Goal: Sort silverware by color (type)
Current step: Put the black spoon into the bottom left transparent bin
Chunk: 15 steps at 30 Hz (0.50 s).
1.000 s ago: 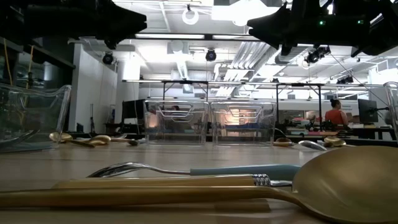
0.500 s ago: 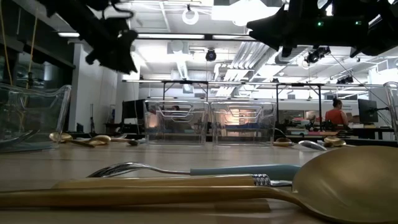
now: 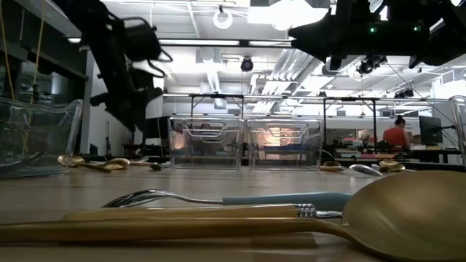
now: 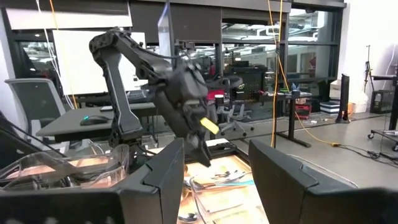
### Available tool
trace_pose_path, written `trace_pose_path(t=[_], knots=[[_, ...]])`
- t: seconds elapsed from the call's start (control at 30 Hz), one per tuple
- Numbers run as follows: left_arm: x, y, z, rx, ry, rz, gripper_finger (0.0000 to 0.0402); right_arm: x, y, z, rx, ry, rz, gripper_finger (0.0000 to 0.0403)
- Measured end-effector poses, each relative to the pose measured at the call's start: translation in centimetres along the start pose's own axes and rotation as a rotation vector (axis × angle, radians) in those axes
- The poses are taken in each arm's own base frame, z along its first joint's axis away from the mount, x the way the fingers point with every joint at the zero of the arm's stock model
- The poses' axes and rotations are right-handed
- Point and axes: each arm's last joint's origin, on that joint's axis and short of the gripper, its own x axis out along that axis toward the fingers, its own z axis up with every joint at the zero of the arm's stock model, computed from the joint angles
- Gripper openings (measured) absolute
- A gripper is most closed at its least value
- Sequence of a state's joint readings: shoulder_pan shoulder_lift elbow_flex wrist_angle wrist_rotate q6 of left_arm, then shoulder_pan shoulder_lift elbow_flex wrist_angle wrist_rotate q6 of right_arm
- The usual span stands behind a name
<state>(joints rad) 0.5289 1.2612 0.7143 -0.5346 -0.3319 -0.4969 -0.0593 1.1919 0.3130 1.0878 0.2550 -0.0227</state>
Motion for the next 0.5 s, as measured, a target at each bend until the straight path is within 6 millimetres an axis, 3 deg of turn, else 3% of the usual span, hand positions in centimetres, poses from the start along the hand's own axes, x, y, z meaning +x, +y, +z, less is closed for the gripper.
trace_pose_path(t=[0.23,0.5], knots=[[3.3,0.0,-0.6,0.011,0.143,0.049,0.0138,0.0,0.0,-0.1,-0.002,0.008,0.0,0.0165],[5.4,0.4,-0.4,-0.029,0.181,0.048,0.0138,0.0,0.0,-0.1,0.022,0.009,0.0,0.0165]])
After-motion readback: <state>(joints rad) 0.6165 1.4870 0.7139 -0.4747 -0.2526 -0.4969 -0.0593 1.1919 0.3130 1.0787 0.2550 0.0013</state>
